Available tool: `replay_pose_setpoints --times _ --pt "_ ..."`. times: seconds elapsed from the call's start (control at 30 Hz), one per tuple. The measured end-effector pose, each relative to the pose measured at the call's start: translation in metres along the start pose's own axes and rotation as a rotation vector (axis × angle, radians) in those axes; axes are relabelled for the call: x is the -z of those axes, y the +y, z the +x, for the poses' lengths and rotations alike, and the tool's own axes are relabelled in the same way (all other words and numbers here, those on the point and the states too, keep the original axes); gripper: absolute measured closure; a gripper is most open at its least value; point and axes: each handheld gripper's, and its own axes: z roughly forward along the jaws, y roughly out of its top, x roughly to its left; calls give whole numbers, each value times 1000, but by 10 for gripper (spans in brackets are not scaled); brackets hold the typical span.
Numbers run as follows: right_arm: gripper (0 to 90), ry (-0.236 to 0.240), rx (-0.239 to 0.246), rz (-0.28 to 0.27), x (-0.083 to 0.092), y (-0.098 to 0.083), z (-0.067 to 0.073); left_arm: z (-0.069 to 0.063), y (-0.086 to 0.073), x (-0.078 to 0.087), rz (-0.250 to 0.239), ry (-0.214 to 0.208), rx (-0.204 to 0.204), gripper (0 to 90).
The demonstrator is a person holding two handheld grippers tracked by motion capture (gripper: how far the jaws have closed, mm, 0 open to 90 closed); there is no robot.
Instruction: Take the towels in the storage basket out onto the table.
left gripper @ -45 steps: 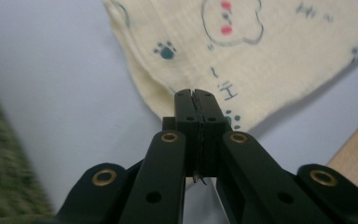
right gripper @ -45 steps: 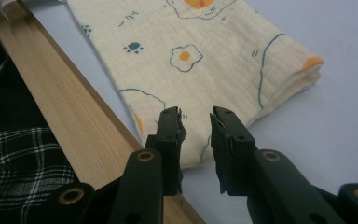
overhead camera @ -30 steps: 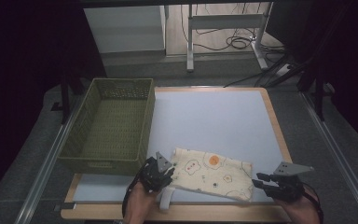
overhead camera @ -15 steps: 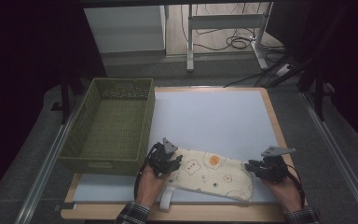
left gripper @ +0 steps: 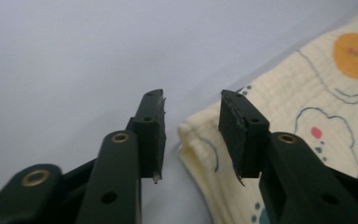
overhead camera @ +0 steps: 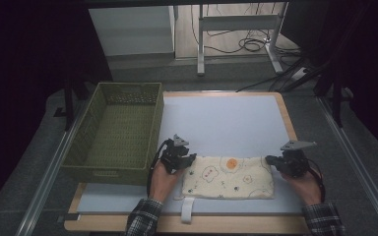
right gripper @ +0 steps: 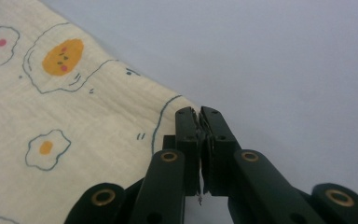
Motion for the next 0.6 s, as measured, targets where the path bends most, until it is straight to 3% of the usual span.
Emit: replay_pose_setpoints --times 0.07,0.1,0.17,0.47,0.53,0.6 --pt "861 2 0 4 -3 2 -2 -1 0 -3 25 12 -9 698" --pt "862 1 -2 5 -5 3 -4 -3 -1 -8 62 15 -20 771" --pt "862 -2 -2 8 -7 4 -5 -5 -2 -9 63 25 -35 842" --pt "861 -23 -6 -2 -25 27 -22 -11 -4 9 -12 75 -50 858" --pt "861 -27 -10 0 -28 31 -24 -10 -5 8 -8 77 -48 852" --pt "806 -13 -24 -3 -37 36 -27 -4 -8 2 3 86 -46 811"
